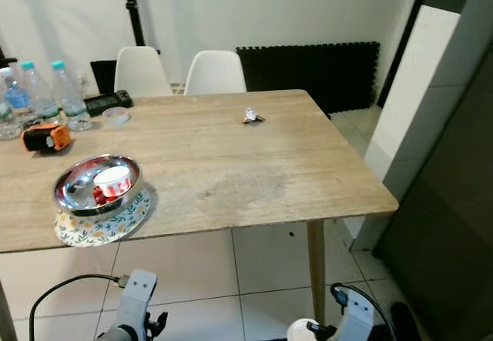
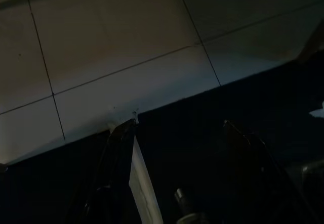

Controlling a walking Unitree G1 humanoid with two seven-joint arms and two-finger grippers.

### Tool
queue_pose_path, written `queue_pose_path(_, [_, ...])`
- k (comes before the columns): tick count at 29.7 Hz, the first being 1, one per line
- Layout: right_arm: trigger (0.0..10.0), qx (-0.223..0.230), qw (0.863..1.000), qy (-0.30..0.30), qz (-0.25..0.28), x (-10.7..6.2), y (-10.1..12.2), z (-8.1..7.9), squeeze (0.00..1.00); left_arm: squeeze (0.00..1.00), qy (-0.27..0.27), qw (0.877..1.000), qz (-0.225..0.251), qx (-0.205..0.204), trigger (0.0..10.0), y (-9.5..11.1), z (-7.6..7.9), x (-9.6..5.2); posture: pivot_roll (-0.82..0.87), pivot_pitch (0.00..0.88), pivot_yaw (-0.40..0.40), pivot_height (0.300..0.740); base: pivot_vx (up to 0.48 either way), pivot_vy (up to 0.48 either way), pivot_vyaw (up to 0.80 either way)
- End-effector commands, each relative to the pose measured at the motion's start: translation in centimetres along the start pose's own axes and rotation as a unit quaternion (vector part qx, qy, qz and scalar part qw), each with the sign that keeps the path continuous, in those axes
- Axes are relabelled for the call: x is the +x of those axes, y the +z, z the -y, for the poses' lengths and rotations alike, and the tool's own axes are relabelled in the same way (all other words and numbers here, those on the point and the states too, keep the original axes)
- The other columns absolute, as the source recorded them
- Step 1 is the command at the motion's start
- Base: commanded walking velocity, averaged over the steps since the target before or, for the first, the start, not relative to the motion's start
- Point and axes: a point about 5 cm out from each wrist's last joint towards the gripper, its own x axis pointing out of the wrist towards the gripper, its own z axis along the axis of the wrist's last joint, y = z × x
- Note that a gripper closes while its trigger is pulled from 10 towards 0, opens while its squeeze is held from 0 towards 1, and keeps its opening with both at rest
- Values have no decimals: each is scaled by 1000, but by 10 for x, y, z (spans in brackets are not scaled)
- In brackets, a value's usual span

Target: Restocking fridge

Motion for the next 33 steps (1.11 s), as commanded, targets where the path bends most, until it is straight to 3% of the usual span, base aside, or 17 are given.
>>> queue_pose_path(1, [0, -61, 998, -18, 2, 1, -2, -2, 0, 0, 13, 1000, -16, 0, 10000, -12, -9, -5, -93, 0, 27, 740, 0, 0, 0])
queue_pose_path(2, [0, -106, 994, -25, 7, 2, -1, -5, 0, 0, 13, 1000, -10, -3, 10000, -13, -10, -6, -91, 0, 21, 740, 0, 0, 0])
queue_pose_path(3, [0, -106, 994, -25, 7, 2, -1, -5, 0, 0, 13, 1000, -10, -3, 10000, -13, -10, -6, -91, 0, 21, 740, 0, 0, 0])
queue_pose_path(5, [0, -178, 984, -15, 25, 4, 5, -14, 0, 0, 10, 1000, 22, -6, 10000, -9, -12, -7, -88, 0, 12, 740, 0, 0, 0])
queue_pose_path(7, [0, -192, 980, 0, 58, 6, 14, -23, 0, 0, 42, 995, 71, -49, 10000, -3, -22, -12, -84, 0, 2, 740, 0, 0, 0])
queue_pose_path(10, [0, -210, 974, 33, 83, 5, 21, -32, 0, 0, 76, 988, 114, -74, 10000, 1, -34, -17, -77, 0, -13, 740, 0, 0, 0])
queue_pose_path(12, [0, -210, 974, 33, 83, 5, 21, -32, 0, 0, 76, 988, 114, -74, 10000, 1, -34, -17, -77, 0, -13, 740, 0, 0, 0])
queue_pose_path(14, [0, -228, 966, 75, 100, 4, 23, -39, 0, 0, 73, 984, 148, -68, 10000, 2, -35, -22, -67, 0, -26, 740, 0, 0, 0])
queue_pose_path(19, [0, -212, 967, 85, 114, 1, 25, -34, 0, 0, 75, 982, 158, -68, 10000, -1, -37, -27, -63, 0, -30, 740, 0, 0, 0])
queue_pose_path(21, [0, -191, 972, 74, 116, 0, 25, -27, 0, 0, 80, 983, 146, -73, 10000, -7, -38, -28, -63, 0, -30, 740, 0, 0, 0])
queue_pose_path(24, [0, -166, 981, 21, 98, 0, 16, -12, 0, 0, 39, 995, 69, -56, 10000, -28, -25, -24, -63, 0, -18, 740, 0, 0, 0])
queue_pose_path(28, [0, -144, 985, -9, 90, 1, 9, -7, 0, 0, 14, 998, 64, -27, 10000, -27, -17, -22, -63, 0, -12, 740, 0, 0, 0])
queue_pose_path(29, [3882, -132, 987, -15, 91, 1, 7, -6, 0, 0, 22, 997, 71, -25, 10000, -23, -18, -21, -63, 0, -5, 740, 0, 0, 0])
queue_pose_path(30, [10000, -111, 989, -11, 93, 1, 5, -7, 0, 0, 30, 996, 75, -32, 10000, -21, -19, -20, -63, 0, -5, 740, 0, 0, 0])
queue_pose_path(33, [10000, -89, 992, -4, 91, 1, 1, -9, 0, 0, 32, 996, 69, -37, 10000, -19, -18, -18, -63, 0, -5, 740, 0, 0, 0])
